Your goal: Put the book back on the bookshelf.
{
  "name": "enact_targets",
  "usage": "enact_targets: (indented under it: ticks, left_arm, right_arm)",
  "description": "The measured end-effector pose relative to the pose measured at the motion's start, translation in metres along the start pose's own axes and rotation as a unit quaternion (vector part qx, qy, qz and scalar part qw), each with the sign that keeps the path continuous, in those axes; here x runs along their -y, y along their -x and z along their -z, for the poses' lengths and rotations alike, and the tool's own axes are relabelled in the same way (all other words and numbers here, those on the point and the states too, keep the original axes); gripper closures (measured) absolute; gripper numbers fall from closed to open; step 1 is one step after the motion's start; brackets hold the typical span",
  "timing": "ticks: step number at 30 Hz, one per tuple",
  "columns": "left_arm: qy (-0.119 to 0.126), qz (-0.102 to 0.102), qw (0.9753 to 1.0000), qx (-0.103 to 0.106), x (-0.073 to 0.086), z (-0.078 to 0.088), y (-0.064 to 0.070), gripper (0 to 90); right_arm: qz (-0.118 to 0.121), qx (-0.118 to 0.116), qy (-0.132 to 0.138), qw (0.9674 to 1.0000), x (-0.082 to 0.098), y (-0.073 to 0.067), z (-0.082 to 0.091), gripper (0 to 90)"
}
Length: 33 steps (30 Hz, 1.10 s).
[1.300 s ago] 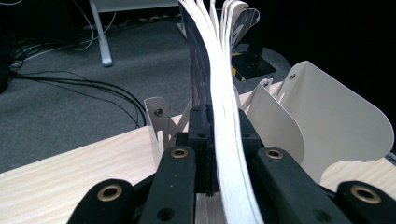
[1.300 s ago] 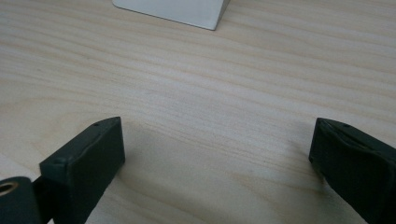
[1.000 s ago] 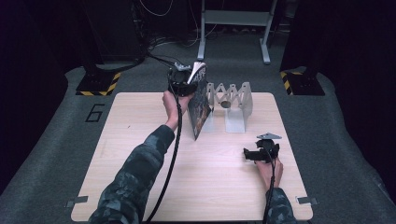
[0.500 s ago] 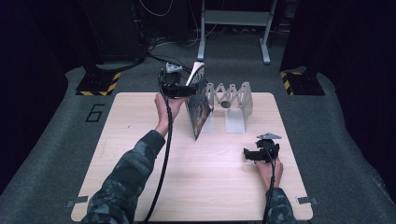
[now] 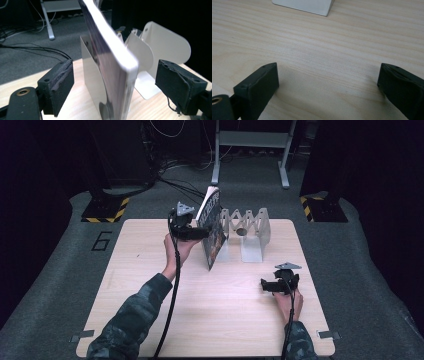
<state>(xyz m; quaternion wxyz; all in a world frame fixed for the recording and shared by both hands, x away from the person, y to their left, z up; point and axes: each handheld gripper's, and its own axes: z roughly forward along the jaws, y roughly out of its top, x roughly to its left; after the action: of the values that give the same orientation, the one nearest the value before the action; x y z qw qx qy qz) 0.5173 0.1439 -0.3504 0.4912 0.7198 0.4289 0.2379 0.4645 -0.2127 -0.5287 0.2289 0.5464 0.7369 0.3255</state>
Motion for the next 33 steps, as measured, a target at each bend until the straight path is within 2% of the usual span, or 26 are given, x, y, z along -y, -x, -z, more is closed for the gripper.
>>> enact_targets:
  ticks: [5,13,17,20,24,25,28,33]
  left_arm:
    - [-0.009,-0.004,0.9999,0.002,0.02,-0.006,0.003,15.1]
    - [-0.014,0.005,0.9999,0.0,0.053,-0.021,0.008,17.7]
    - [-0.016,0.026,0.9995,-0.003,0.068,-0.03,0.01,24.1]
    - [-0.027,0.039,0.9989,-0.001,0.081,-0.039,0.012,27.6]
    - [-0.037,0.057,0.9977,-0.004,0.095,-0.05,0.013,35.4]
    - [-0.039,0.06,0.9974,-0.003,0.099,-0.053,0.013,40.4]
    - [-0.058,0.076,0.9954,0.0,0.111,-0.065,0.014,46.8]
    - [-0.066,0.111,0.9916,-0.007,0.124,-0.077,0.017,63.3]
  right_arm:
    - [0.0,0.0,0.0,1.0,0.0,0.0,0.0,3.1]
    - [0.0,0.0,0.0,1.0,0.0,0.0,0.0,3.2]
    - [0.0,0.0,0.0,1.0,0.0,0.0,0.0,3.2]
    - [0.0,0.0,0.0,1.0,0.0,0.0,0.0,3.2]
    - [0.0,0.0,0.0,1.0,0.0,0.0,0.0,3.2]
    - [0.0,0.0,0.0,1.0,0.0,0.0,0.0,3.2]
    - [0.0,0.0,0.0,1.0,0.0,0.0,0.0,3.2]
    - [0.0,-0.001,0.001,1.0,0.0,0.0,0.0,3.5]
